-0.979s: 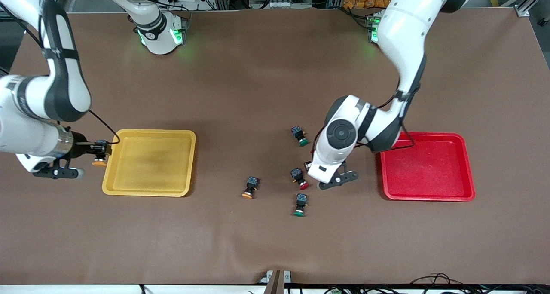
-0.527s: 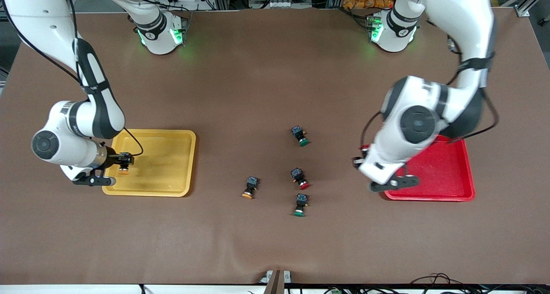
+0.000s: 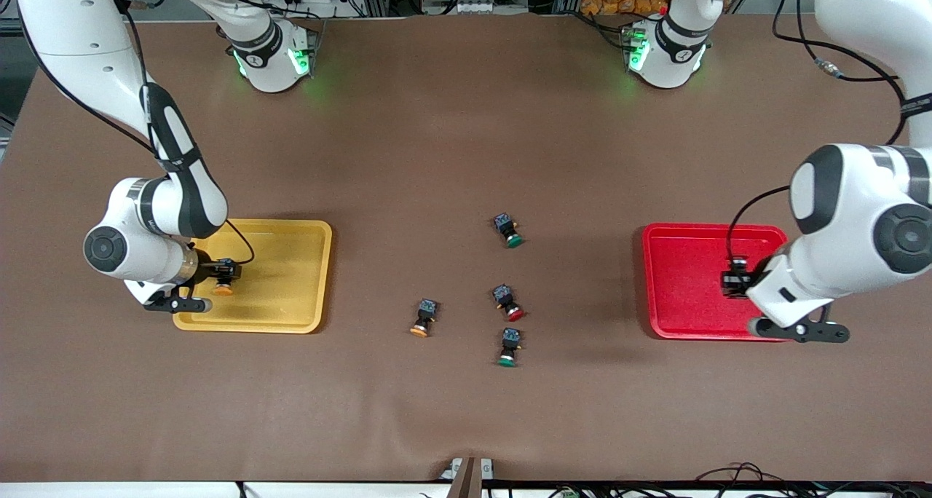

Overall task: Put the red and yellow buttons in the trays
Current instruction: 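Carry the yellow button into the yellow tray while the left carries red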

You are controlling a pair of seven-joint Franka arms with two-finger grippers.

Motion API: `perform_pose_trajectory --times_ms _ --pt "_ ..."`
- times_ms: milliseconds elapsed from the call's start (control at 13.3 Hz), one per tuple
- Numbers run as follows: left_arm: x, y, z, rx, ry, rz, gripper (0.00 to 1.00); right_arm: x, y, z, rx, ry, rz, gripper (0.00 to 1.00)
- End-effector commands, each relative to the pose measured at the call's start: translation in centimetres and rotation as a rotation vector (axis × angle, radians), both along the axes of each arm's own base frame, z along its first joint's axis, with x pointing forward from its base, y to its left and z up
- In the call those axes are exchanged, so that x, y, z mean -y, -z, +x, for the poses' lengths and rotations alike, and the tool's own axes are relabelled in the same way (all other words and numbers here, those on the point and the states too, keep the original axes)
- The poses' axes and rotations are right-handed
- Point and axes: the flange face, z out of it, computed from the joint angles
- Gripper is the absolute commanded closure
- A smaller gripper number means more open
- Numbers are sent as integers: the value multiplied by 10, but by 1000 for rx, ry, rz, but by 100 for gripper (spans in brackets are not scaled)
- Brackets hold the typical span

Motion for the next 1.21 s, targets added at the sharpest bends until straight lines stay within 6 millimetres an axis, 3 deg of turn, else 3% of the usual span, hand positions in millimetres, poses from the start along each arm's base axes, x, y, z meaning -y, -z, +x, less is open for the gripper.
perform_pose_trajectory --times_ms 0,151,377,527,678,753,904,1055,1130 --pt "-31 21 6 6 63 5 100 -5 -40 -6 -26 -19 11 0" --pt "-66 41 7 31 109 -2 100 -13 -94 -5 -49 -22 25 0" --pt "-106 80 8 60 147 -10 100 -51 -193 13 -104 -26 56 0" --pt "-138 106 10 73 191 -16 100 -80 -256 25 -110 17 96 0" --pt "-152 137 3 53 169 -37 100 -128 -302 28 -76 67 106 0" --pt "-153 156 -4 40 151 -59 100 -150 -318 29 -48 111 97 0" --pt "-147 175 -15 38 132 -80 100 -204 -327 32 -15 149 78 0" --pt "-150 184 -17 27 122 -84 97 -246 -312 49 4 192 66 0" --pt "-150 189 -17 23 120 -86 83 -274 -295 56 14 205 59 0"
